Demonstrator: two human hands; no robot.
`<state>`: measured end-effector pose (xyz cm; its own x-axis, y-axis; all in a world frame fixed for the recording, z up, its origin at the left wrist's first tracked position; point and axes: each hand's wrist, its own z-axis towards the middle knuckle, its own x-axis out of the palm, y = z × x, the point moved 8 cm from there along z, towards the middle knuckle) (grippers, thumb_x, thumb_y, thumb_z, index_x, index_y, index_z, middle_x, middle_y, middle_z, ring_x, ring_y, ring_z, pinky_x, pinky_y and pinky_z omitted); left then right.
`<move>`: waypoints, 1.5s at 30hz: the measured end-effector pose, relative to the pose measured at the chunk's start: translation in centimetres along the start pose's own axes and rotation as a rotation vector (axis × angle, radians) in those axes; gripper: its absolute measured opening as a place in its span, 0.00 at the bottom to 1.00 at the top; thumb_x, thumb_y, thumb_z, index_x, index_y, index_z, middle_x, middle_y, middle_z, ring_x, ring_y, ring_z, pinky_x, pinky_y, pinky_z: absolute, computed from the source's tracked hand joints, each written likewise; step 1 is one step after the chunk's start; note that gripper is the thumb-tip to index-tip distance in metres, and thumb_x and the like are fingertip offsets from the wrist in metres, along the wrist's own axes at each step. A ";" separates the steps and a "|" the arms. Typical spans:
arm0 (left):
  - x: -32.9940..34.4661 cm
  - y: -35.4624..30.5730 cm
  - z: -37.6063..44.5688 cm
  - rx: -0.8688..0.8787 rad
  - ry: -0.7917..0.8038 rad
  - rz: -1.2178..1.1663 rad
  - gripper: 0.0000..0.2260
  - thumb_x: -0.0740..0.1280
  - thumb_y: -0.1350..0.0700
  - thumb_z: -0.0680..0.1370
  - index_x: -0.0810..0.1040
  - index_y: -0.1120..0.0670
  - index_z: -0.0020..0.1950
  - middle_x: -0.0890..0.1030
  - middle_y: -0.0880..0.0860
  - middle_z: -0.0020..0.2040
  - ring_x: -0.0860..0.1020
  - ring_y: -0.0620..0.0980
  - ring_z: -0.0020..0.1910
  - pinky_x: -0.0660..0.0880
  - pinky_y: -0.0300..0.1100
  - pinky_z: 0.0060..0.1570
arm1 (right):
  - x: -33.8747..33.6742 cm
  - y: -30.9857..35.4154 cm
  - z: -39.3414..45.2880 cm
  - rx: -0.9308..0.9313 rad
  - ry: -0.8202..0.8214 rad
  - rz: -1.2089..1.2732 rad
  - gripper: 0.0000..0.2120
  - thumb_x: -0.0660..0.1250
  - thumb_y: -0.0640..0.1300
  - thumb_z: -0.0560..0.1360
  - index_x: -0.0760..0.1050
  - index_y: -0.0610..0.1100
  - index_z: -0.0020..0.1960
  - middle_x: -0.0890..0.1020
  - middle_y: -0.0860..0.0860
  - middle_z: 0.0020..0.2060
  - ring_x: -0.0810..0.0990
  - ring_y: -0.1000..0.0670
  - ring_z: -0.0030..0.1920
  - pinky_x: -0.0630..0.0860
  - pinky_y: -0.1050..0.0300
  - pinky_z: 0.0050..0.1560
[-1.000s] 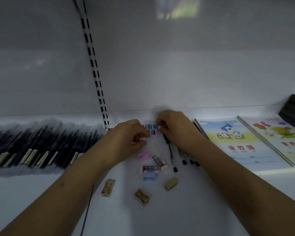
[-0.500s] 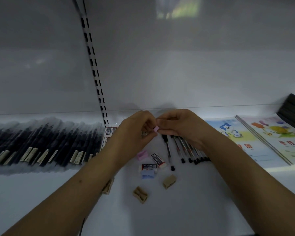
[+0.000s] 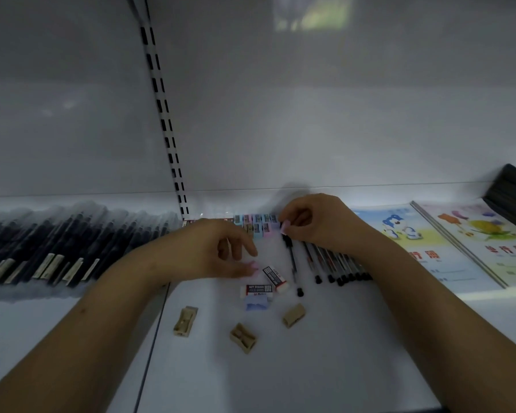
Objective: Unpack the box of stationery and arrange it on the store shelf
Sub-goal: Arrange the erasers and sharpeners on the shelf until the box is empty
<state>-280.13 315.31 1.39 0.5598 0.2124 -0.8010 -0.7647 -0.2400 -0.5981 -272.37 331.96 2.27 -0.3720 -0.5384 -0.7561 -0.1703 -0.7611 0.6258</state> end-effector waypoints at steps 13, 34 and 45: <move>-1.9 0.6 0.0 -0.005 -0.192 0.191 0.06 0.76 0.48 0.72 0.83 0.47 0.46 0.79 0.42 0.36 0.77 0.39 0.36 0.72 0.29 0.35 | 1.1 1.7 -0.2 -0.141 0.020 -0.148 0.06 0.72 0.40 0.71 0.81 0.46 0.48 0.82 0.55 0.41 0.79 0.58 0.41 0.75 0.70 0.42; -0.5 0.7 -0.1 -0.023 -0.046 0.120 0.12 0.74 0.53 0.74 0.81 0.43 0.56 0.78 0.45 0.38 0.74 0.40 0.34 0.74 0.38 0.38 | 4.9 9.4 -7.9 -0.442 0.295 -0.243 0.06 0.75 0.46 0.72 0.81 0.49 0.48 0.73 0.62 0.41 0.74 0.63 0.40 0.67 0.73 0.42; -1.9 0.8 -0.2 -0.025 -0.144 0.162 0.09 0.78 0.51 0.71 0.80 0.46 0.47 0.79 0.43 0.38 0.77 0.37 0.35 0.69 0.28 0.33 | 0.5 5.7 -1.3 -0.146 0.000 -0.144 0.06 0.76 0.43 0.70 0.80 0.46 0.44 0.83 0.53 0.37 0.81 0.58 0.37 0.78 0.64 0.42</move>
<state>-281.74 314.52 2.39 0.3777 0.3021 -0.8753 -0.8317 -0.3047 -0.4641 -272.40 326.84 5.21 -0.3539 -0.4202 -0.8356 -0.0875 -0.8746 0.4768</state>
